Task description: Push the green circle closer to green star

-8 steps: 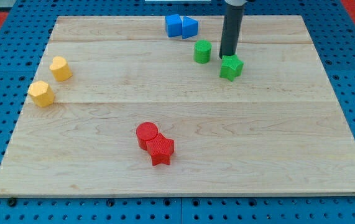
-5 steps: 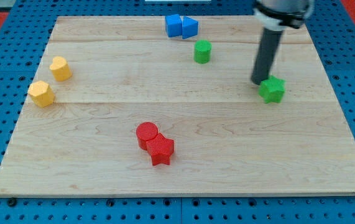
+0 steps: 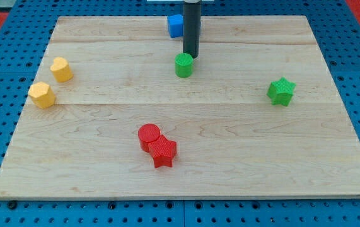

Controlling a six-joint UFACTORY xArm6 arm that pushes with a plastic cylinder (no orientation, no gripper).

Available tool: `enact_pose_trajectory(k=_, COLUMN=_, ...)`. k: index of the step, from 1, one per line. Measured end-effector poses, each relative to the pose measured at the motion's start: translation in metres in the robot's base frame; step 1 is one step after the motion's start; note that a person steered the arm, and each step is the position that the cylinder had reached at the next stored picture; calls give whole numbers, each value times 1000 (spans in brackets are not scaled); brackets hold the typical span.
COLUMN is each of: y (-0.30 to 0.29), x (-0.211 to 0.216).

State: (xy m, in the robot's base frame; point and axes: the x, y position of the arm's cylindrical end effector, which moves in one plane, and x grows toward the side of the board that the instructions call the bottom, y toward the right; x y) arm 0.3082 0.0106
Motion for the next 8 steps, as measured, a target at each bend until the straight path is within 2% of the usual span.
enact_pose_trajectory(k=1, y=-32, x=30)
enact_pose_trajectory(k=2, y=17, x=65)
enact_pose_trajectory(k=3, y=64, x=69)
enact_pose_trajectory(k=4, y=36, x=82)
enact_pose_trajectory(k=5, y=67, x=107)
enact_pose_trajectory(k=7, y=130, x=103)
enact_pose_trajectory(k=8, y=100, x=86)
